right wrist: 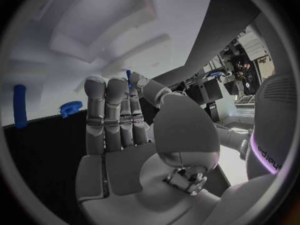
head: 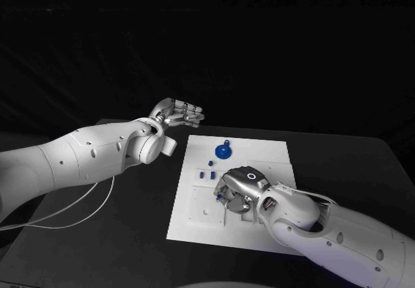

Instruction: Assemble the parts on the task board

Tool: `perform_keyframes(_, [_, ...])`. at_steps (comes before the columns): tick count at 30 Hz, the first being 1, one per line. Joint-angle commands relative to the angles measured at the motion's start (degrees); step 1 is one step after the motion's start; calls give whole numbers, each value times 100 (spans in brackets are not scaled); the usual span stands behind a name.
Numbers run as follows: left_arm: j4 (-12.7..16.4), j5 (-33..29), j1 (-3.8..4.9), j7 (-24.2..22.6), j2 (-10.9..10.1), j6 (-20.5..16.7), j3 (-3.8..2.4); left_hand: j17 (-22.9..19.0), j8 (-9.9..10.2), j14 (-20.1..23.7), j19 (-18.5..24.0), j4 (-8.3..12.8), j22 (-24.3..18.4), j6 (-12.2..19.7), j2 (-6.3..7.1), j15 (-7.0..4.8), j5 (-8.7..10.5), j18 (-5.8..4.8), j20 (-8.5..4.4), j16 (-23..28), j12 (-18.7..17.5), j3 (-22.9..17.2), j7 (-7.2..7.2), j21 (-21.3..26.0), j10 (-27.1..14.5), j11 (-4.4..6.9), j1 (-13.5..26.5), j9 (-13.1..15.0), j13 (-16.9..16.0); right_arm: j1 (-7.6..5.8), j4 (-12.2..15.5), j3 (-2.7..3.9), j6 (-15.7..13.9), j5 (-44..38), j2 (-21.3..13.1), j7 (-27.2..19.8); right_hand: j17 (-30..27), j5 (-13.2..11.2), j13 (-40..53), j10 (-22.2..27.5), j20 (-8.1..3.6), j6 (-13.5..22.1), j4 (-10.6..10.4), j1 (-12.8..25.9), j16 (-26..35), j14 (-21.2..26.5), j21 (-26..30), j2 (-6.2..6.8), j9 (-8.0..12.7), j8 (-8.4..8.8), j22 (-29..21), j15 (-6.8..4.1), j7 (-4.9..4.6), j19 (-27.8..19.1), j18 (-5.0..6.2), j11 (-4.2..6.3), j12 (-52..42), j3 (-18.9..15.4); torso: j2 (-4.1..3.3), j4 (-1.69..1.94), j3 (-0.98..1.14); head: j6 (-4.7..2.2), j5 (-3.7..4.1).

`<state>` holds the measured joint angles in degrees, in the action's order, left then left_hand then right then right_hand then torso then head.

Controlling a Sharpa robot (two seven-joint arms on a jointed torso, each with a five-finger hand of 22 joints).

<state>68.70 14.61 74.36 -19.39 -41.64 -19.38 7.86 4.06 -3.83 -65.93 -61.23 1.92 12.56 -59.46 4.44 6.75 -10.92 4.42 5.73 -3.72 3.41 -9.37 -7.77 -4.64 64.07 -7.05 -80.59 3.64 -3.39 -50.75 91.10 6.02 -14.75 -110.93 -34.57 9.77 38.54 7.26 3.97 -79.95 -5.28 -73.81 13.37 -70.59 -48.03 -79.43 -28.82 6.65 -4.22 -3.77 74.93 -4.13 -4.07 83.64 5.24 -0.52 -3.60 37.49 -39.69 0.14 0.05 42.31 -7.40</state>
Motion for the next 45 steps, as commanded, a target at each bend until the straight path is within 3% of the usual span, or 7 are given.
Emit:
perform_keyframes(1, [6, -38, 4, -79, 2, 78, -4, -4, 20, -26, -11, -9, -9, -10, -36, 2, 14, 23, 7, 21, -3, -16, -40, -24, -5, -43, -13, -9, 4, 5, -9, -6, 124, -90, -3, 20, 6, -24, 3, -32, -7, -33, 10, 19, 24, -47, -26, -19, -9, -18, 248, 5, 5, 222, 94, 0, -13, 20, 1, 0, -4, -4, 27])
perform_keyframes(17, [-13, -38, 4, -34, 5, 98, -2, -5, 20, -20, -5, 2, -29, -10, -46, 2, -30, 26, 4, 22, -3, -55, -41, -45, -12, -45, -33, -8, 5, 6, -32, -21, 207, -89, 13, 4, 10, -1, 3, -37, -8, -38, 13, 24, 20, -46, -33, -20, -11, -19, 267, 5, 7, 226, 89, 1, -12, 11, 1, -2, -1, 12, -16])
perform_keyframes(45, [-24, -38, 4, -18, -3, 118, 1, -5, 20, -20, -5, 2, -29, -10, -46, 2, -30, 26, 4, 22, -3, -55, -41, -45, -12, -45, -33, -8, 5, 17, 17, -30, 244, -166, 4, 107, 14, -13, 3, -48, -12, -46, 22, 31, 21, -50, -33, -24, -16, -18, 278, 2, 10, 238, 87, 5, -10, 15, -1, -3, 0, 26, -19])
